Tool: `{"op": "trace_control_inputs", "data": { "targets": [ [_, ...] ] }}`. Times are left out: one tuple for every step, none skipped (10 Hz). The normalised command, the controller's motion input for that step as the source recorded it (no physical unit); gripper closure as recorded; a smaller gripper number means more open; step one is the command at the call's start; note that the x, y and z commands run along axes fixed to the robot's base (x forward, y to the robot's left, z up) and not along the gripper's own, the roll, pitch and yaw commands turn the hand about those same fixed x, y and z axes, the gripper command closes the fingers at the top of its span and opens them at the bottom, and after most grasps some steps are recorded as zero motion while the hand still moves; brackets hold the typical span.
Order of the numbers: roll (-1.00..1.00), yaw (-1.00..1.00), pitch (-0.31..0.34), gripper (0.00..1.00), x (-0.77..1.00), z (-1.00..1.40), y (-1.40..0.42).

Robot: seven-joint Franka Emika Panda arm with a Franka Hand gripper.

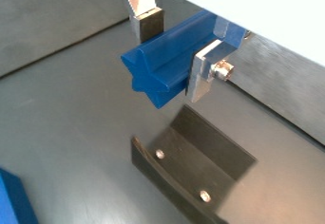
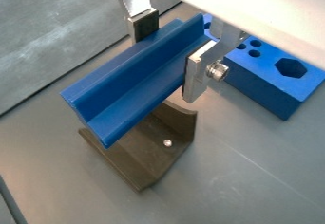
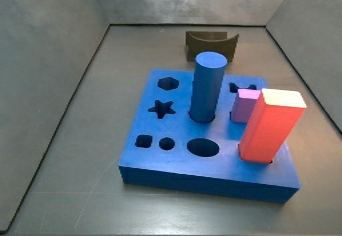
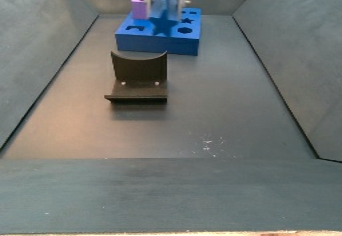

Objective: Pick up the star object. Move up. Place the star object on the fixture. Regrasp the star object. Move to above the board. Insert the star object.
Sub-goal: Place the star object on the fixture.

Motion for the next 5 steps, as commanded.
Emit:
{"op": "trace_control_inputs", "data": {
  "targets": [
    [-1.00, 0.02, 0.064, 1.00, 0.76, 0.25, -0.01],
    [-1.00, 0.01, 0.087, 1.00, 0.61, 0.13, 0.04],
    [-1.00, 0.00, 0.097, 1.00, 0.54, 0.05, 0.04],
    [-1.00, -0.01, 0.113, 1.00, 0.47, 0.02, 0.03],
    [-1.00, -0.01, 0.121, 1.00, 0.43, 0.02, 0.04]
  ]
}}
